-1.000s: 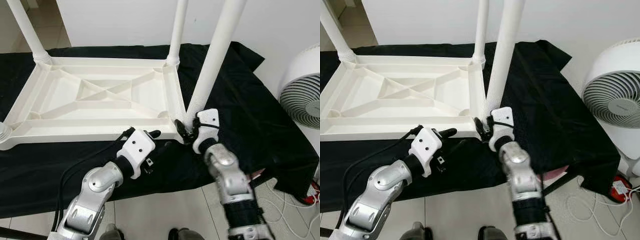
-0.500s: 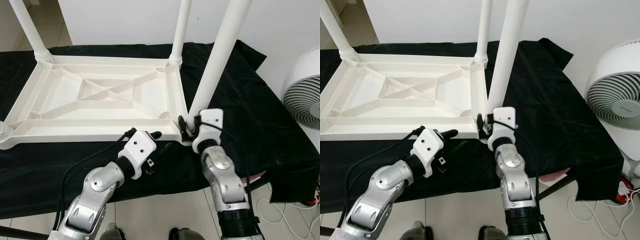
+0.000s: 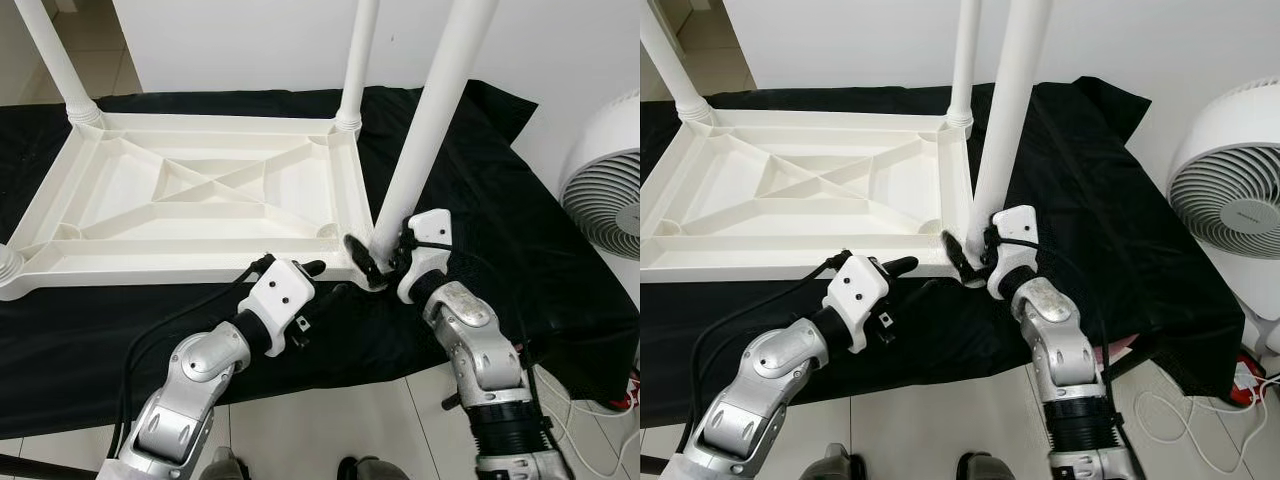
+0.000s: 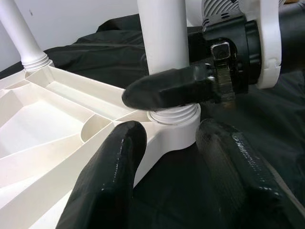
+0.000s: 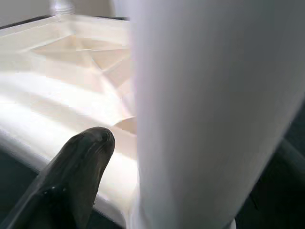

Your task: Building children table

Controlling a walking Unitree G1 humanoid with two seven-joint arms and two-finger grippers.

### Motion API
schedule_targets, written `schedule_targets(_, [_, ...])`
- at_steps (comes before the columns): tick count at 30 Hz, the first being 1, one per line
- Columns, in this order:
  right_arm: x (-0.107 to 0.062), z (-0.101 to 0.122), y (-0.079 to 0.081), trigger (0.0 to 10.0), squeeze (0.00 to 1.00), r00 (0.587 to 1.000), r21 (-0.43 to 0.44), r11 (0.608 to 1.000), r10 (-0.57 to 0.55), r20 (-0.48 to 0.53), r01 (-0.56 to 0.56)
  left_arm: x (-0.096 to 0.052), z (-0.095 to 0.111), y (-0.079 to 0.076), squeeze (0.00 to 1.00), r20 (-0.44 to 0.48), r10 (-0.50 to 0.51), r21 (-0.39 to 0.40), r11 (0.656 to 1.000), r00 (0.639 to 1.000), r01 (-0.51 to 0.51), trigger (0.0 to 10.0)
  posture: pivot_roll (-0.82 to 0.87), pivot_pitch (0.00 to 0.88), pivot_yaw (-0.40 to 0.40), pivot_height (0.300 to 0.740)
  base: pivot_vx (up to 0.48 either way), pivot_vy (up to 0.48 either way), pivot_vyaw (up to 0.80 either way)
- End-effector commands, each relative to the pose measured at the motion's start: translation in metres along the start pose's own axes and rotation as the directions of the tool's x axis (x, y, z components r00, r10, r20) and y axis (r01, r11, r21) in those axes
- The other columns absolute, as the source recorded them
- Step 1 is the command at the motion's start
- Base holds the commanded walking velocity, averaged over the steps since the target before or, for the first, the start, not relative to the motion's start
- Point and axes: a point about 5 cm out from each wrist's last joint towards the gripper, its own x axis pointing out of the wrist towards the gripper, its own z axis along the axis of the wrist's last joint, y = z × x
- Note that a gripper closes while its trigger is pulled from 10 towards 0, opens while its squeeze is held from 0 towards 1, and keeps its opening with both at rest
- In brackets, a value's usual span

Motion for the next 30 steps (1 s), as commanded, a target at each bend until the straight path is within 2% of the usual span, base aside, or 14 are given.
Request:
schedule_targets(1, [0.002,-0.002,-0.001,10.0,0.0,0.991,-0.016,0.991,0.132,0.007,-0.132,0.001,-0.002,-0.002,0.0,-0.001,0.002,-0.011,1.0,1.0,-0.002,10.0,-0.01,0.072,-0.01,0.74,0.0,0.0,0.0])
schedule_targets(2, [0.002,-0.002,-0.001,10.0,0.0,0.991,-0.016,0.991,0.132,0.007,-0.132,0.001,-0.002,-0.002,0.0,-0.001,0.002,-0.011,1.0,1.0,-0.002,10.0,-0.01,0.072,-0.01,0.74,0.0,0.0,0.0])
schedule_targets(3, [0.004,-0.005,-0.004,10.0,0.0,0.979,-0.036,0.978,0.205,-0.001,-0.205,0.001,-0.002,-0.002,0.0,-0.002,-0.001,-0.01,1.0,1.0,0.001,10.0,-0.01,0.072,-0.007,0.74,0.0,0.0,0.0])
schedule_targets(4, [0.006,-0.007,-0.006,10.0,0.0,0.973,-0.035,0.973,0.229,-0.017,-0.229,0.001,-0.002,-0.002,0.0,-0.002,-0.002,-0.01,1.0,1.0,0.002,10.0,-0.01,0.071,-0.004,0.74,0.0,0.0,0.0])
schedule_targets(9, [0.008,-0.01,-0.006,10.0,0.0,0.962,-0.062,0.96,0.272,-0.035,-0.274,0.001,-0.002,-0.002,0.0,-0.002,-0.005,-0.01,1.0,1.0,0.005,10.0,-0.01,0.071,-0.001,0.74,0.0,0.0,0.0])
schedule_targets(10, [0.009,-0.012,-0.006,2.1,0.0,0.956,-0.07,0.954,0.288,-0.049,-0.291,0.001,-0.002,-0.002,0.0,-0.002,-0.007,-0.009,1.0,1.0,0.007,10.0,0.0,0.071,0.002,0.74,0.0,0.0,0.0])
schedule_targets(11, [0.009,-0.012,-0.006,2.1,0.0,0.956,-0.07,0.954,0.288,-0.049,-0.291,0.001,-0.002,-0.002,0.0,-0.002,-0.007,-0.009,1.0,1.0,0.007,10.0,0.0,0.071,0.002,0.74,0.0,0.0,0.0])
schedule_targets(12, [0.008,-0.015,-0.007,0.0,0.0,0.95,-0.071,0.949,0.304,-0.07,-0.308,0.001,-0.002,-0.002,0.0,-0.002,-0.008,-0.008,1.0,1.0,0.008,10.0,0.0,0.073,0.001,0.74,0.0,0.0,0.0])
schedule_targets(23, [0.005,-0.022,-0.01,0.0,0.0,0.944,-0.027,0.946,0.322,-0.078,-0.324,0.0,-0.002,-0.003,0.0,-0.002,-0.004,-0.014,1.0,1.0,0.004,10.0,0.0,0.069,-0.006,0.74,0.0,0.0,0.0])
schedule_targets(24, [0.005,-0.023,-0.008,10.0,0.0,0.947,-0.018,0.949,0.314,-0.068,-0.316,0.0,-0.002,-0.004,0.0,-0.002,-0.004,-0.015,1.0,1.0,0.004,10.0,0.0,0.067,-0.007,0.74,0.0,0.0,0.0])
schedule_targets(29, [0.005,-0.025,0.0,10.0,0.0,0.963,0.004,0.964,0.265,-0.046,-0.265,0.0,-0.003,-0.006,0.0,-0.003,-0.012,-0.018,1.0,1.0,0.012,10.0,0.0,0.059,-0.005,0.74,0.0,0.0,0.0])
schedule_targets(30, [0.006,-0.027,0.004,10.0,0.0,0.981,-0.001,0.981,0.191,-0.044,-0.191,0.001,-0.003,-0.007,0.0,-0.001,-0.016,-0.018,1.0,1.0,0.016,10.0,0.0,0.06,-0.007,0.74,0.0,0.0,0.0])
